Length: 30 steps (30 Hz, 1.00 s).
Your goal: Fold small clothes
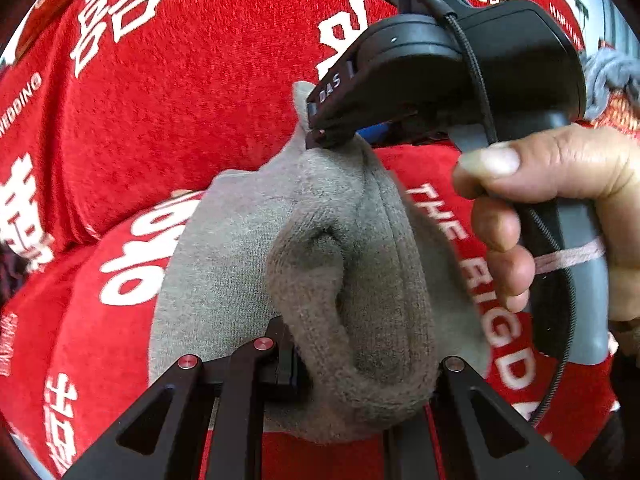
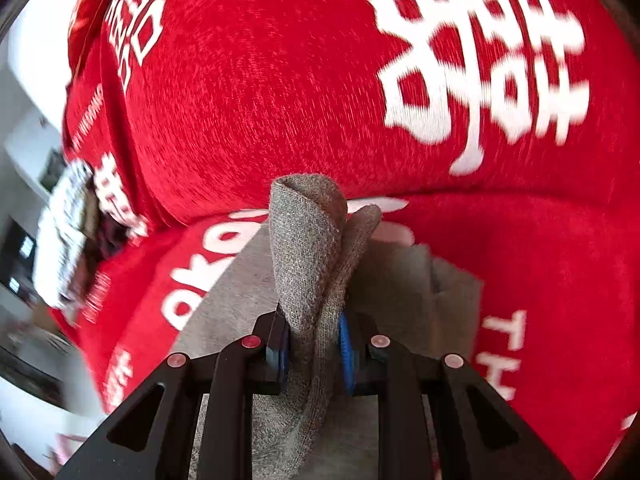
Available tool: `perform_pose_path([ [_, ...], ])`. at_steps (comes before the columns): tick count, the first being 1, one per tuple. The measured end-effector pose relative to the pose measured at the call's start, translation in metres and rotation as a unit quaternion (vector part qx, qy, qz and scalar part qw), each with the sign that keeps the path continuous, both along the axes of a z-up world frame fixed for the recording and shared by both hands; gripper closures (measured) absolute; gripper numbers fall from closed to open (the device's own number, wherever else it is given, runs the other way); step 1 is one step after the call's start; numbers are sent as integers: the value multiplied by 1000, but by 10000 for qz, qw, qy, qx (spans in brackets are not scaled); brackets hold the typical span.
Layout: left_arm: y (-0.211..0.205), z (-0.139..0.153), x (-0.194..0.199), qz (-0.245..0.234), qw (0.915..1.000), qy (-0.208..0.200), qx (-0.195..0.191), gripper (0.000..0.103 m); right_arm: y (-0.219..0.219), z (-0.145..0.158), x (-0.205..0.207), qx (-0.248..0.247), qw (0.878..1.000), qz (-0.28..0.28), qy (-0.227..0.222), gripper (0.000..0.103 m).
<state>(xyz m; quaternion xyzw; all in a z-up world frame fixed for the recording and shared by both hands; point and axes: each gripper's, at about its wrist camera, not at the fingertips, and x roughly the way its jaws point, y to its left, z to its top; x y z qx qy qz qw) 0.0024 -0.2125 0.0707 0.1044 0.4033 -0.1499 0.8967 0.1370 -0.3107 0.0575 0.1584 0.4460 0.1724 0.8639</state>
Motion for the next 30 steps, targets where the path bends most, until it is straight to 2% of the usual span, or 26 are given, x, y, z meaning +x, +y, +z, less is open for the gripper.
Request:
perform_pose_path([
  [5, -2, 0, 7, -42, 9986, 295, -434, 87, 6, 13, 2, -674, 9977, 58, -83, 81],
  [13, -3, -18, 17, -48, 9956, 635, -694, 87, 5, -6, 4, -1199, 9927, 111, 99, 81],
  [19, -2, -20, 20, -85, 9945, 678, -796, 87, 0, -18, 7, -1187, 9927, 77, 205, 81],
  [26, -2, -20, 20, -110, 9940, 718, -814, 87, 4, -28, 10, -1418, 9893, 137, 319, 81],
  [30, 2, -11, 19, -102, 9930, 690, -953, 87, 6, -14, 7, -1469, 9889, 137, 194, 81],
])
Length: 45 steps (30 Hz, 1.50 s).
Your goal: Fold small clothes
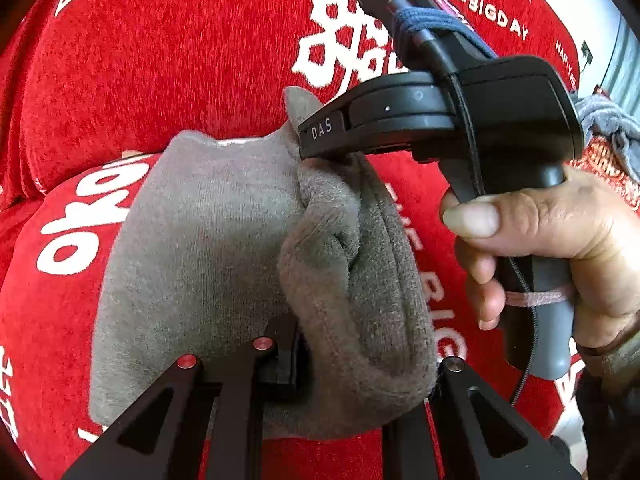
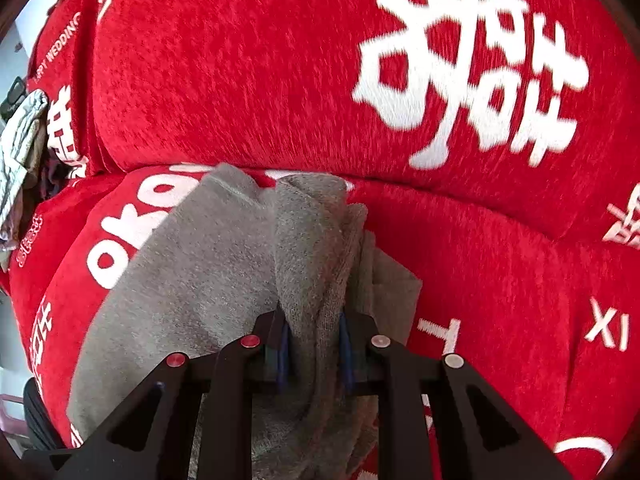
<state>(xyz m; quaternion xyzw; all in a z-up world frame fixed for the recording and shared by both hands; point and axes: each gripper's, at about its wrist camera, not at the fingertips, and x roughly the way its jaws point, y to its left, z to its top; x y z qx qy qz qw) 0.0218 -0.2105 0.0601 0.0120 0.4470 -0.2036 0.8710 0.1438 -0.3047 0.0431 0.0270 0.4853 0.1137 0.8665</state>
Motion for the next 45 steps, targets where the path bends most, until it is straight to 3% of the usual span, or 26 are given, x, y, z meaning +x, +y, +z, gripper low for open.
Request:
perform_pose_path([
  [8, 1, 13, -1, -33, 9999, -77, -103, 87, 2, 30, -3, -111, 9996, 76, -236, 81],
  [16, 0, -12, 8, -118, 9996, 220, -137, 87, -12, -20, 6, -20, 9994, -123, 317, 78],
  [18, 0, -12, 9, -161, 9994, 247, -186, 78, -17, -26, 7, 120, 9990, -208, 366, 69],
  [20, 4, -10, 9, -317, 9972, 435, -519, 45, -24, -26, 8, 159, 9987, -321, 370, 57],
  [23, 13, -2, 2, -274, 9952, 485, -809, 21, -38, -18, 3, 240, 9976, -509, 397, 50],
  [28, 27, 12, -19, -643, 9902, 438, -1160, 21, -42, 14, -19, -66, 9983, -573, -10, 50],
  [32, 46, 20, -21, -553, 9903, 284, -1244, 21, -28, 29, -39, 199, 9996, -88, -172, 50],
  [37, 69, 2, -2, -13, 9950, 377, -924, 21, -14, 12, -55, 359, 9990, 254, -63, 50],
  [39, 74, -9, 4, 9, 9947, 480, -904, 21, -13, -7, -54, 45, 9999, 107, 80, 50],
  [41, 74, -11, 2, -116, 9954, 405, -863, 21, -21, -20, -55, 129, 9997, -30, 186, 50],
  [43, 73, -7, -2, -138, 9968, 356, -704, 21, -30, -16, -59, 251, 9994, -210, 141, 50],
  [45, 75, 1, -7, -132, 9968, 308, -724, 21, -30, -3, -68, 34, 9991, -412, -36, 50],
])
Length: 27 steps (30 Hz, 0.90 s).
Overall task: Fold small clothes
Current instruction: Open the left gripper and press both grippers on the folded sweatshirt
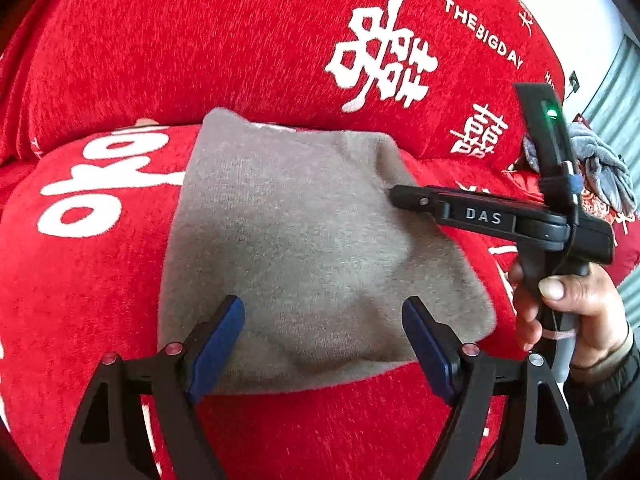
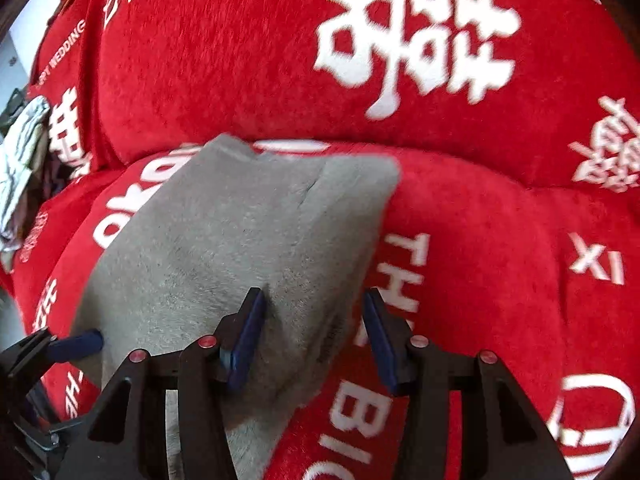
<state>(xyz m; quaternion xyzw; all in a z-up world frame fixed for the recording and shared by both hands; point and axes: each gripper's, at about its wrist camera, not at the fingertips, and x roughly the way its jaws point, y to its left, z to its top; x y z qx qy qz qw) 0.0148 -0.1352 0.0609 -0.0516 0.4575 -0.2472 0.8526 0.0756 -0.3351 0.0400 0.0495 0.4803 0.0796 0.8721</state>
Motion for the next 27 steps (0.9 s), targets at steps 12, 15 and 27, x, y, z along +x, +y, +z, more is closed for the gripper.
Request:
perform_pose_path([
  [12, 24, -14, -1, 237, 9993, -18, 295, 21, 47, 10, -87, 146, 9904, 1256, -563, 50],
  [15, 22, -15, -6, 121, 9983, -85, 561, 21, 38, -17, -85, -152, 9956, 926, -12, 50],
  [27, 6, 13, 58, 71, 9993, 89, 356, 21, 26, 47, -43, 419, 9928, 903, -665, 50],
])
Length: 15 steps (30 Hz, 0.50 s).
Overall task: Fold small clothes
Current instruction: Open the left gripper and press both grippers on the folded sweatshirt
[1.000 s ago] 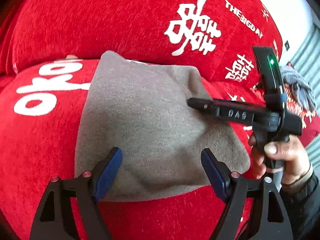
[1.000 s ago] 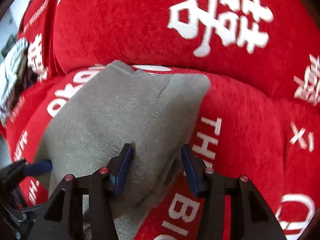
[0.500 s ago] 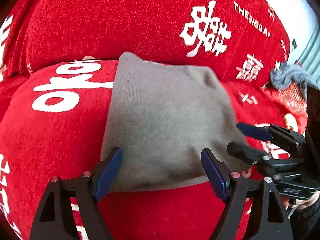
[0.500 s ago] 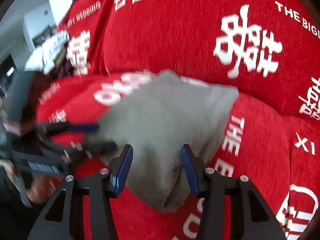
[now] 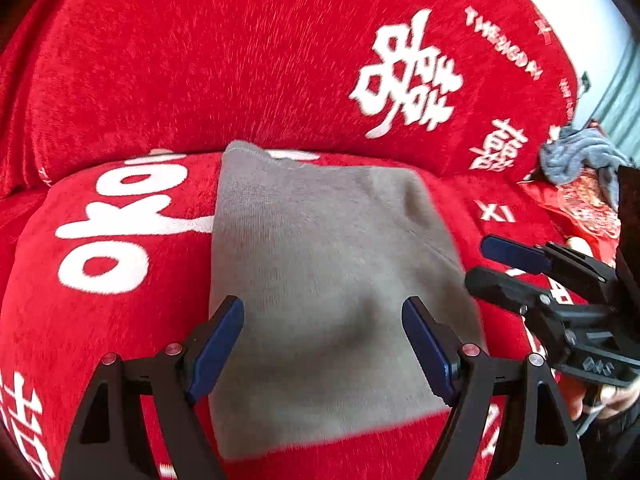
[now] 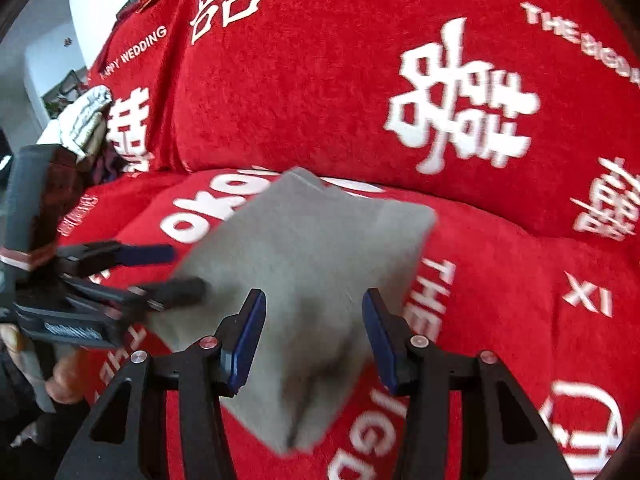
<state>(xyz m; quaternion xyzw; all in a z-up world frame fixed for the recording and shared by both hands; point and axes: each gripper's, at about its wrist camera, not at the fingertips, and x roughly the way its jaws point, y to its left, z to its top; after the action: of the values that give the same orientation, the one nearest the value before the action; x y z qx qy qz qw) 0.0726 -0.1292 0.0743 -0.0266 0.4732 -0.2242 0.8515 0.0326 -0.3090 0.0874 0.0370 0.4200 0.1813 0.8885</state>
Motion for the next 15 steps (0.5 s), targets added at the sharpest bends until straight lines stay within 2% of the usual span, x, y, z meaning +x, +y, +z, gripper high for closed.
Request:
perform_pose_path([
  [3, -8, -10, 20, 101, 9993, -63, 358, 21, 8, -23, 32, -11, 9996, 75, 255, 50],
  [6, -6, -23, 36, 133, 9987, 55, 482, 21, 6, -53, 60, -214, 9978, -92, 627, 51],
  [7, -5, -27, 40, 136, 9989, 118, 443, 19, 2, -62, 70, -160, 9972, -167, 710, 51],
  [8, -2, -31, 45, 149, 9990, 180, 384, 12, -4, -68, 77, -30, 9970, -237, 742, 51],
  [9, 1, -35, 50, 185, 9990, 255, 310, 10, -7, -70, 82, 63, 9968, -288, 743, 51],
  [15, 17, -61, 71, 259, 9957, 811, -360, 4, -12, -77, 96, 79, 9974, -350, 632, 51],
])
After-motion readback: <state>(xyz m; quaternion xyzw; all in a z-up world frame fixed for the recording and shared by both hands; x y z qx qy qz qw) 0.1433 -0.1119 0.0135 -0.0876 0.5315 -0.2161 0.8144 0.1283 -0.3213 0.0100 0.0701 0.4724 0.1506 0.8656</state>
